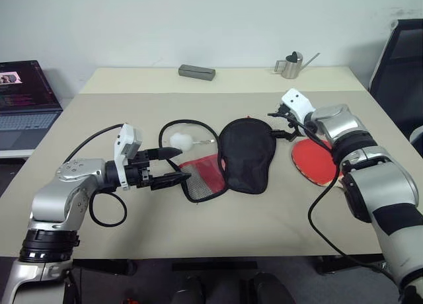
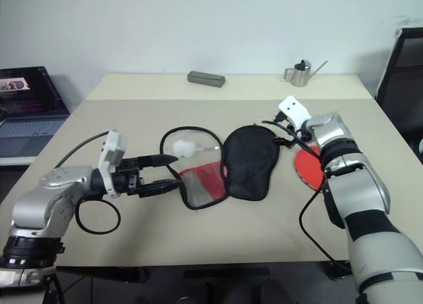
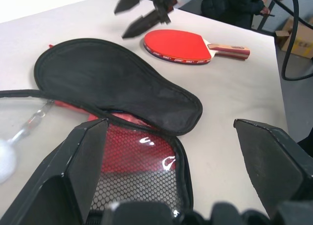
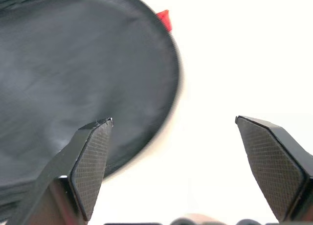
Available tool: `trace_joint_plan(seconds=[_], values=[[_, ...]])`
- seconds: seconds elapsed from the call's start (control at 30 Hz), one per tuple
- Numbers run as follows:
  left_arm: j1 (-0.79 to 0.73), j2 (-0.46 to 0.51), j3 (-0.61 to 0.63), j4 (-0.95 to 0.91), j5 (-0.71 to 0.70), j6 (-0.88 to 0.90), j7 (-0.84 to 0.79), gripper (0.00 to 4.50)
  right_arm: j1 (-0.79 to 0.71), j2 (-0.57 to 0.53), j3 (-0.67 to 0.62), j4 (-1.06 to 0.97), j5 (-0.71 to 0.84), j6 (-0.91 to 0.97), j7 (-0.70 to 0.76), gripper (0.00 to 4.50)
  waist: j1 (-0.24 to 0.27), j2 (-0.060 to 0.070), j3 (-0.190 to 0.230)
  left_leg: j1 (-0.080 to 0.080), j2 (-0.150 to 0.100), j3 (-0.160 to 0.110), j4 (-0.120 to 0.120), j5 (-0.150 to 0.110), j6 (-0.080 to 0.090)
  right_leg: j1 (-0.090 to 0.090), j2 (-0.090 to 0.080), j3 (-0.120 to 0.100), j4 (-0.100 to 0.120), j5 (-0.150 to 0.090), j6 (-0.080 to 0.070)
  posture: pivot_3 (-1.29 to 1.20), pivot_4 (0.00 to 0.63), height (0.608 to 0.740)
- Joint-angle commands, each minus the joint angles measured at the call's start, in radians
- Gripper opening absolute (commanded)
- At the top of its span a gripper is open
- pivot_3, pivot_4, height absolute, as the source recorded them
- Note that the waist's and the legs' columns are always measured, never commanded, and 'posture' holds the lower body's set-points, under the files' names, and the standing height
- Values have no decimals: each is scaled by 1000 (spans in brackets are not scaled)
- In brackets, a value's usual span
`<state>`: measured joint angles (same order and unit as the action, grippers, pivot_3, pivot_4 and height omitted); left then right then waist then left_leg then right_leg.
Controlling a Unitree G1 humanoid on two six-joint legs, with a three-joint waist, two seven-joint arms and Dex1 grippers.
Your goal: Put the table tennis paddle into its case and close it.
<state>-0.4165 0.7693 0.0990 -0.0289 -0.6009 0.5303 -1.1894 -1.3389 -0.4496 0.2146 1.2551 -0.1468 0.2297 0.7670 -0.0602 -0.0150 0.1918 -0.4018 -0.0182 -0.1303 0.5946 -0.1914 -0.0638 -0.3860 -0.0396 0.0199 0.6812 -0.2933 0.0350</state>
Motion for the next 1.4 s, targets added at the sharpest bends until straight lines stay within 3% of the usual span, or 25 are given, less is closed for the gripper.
trace_joint_plan(seconds=[0.03, 0.2, 0.3, 0.5, 0.7, 0.9, 1.07, 1.27, 1.4], values=[[-31, -9, 2, -3, 4, -23, -6, 4500, -40, -25, -63, -45, 42, 9, 57, 4465, 0, 0, 0, 0, 0, 0, 0, 0, 0, 0, 0, 0, 0, 0, 0, 0, 150, 740], [-36, -17, -1, -5, 3, -26, -9, 4500, 42, -76, -115, -235, 116, 197, 214, 4465, 2, 0, 0, 0, 0, 0, 0, 0, 0, 0, 0, 0, 0, 0, 0, 0, 150, 740], [-48, -28, -3, -6, -4, -26, -13, 4500, 184, -129, -160, -504, 186, 421, 247, 4465, 6, 0, 0, -1, 0, -1, 0, 0, 0, 0, 0, -1, -1, 0, 0, 0, 150, 740], [-65, -41, -15, 6, 4, -34, -22, 4500, 442, -179, -253, -956, 305, 749, 188, 4465, 9, 0, 0, -1, -1, -2, 0, 0, 0, 0, -1, -1, 0, 0, 0, 0, 150, 740], [-76, -51, -19, 12, 10, -35, -32, 4500, 576, -171, -353, -1190, 394, 895, 89, 4465, 0, 0, 0, 0, 0, -1, 0, 0, 0, 0, 0, -1, 1, 0, 0, 0, 150, 740], [-84, -79, -51, -9, 13, -41, -39, 4500, 782, -260, -470, -1334, 438, 755, 84, 4465, 17, 0, 0, -2, -2, -1, 1, 0, 0, 1, -2, -1, -1, 0, 1, 0, 150, 740], [-107, -98, -79, -35, 25, -50, -35, 4500, 896, -363, -515, -1297, 447, 657, 106, 4465, 22, 0, 0, -2, -3, 0, 4, 0, 0, 1, -3, -1, -1, 1, 3, 0, 150, 740], [-167, -135, -128, -97, 25, -45, -36, 4500, 1057, -447, -669, -1218, 498, 519, 175, 4465, 25, 0, 0, -1, -2, 0, 6, 0, 0, 3, -2, 0, -1, -2, 7, 0, 150, 740], [-213, -159, -178, -111, 65, -64, -24, 4500, 1130, -503, -665, -1169, 488, 464, 214, 4465, 23, 0, 0, 1, -2, 1, 8, 0, 0, 6, -1, 0, -1, -1, 8, 0, 150, 740]])
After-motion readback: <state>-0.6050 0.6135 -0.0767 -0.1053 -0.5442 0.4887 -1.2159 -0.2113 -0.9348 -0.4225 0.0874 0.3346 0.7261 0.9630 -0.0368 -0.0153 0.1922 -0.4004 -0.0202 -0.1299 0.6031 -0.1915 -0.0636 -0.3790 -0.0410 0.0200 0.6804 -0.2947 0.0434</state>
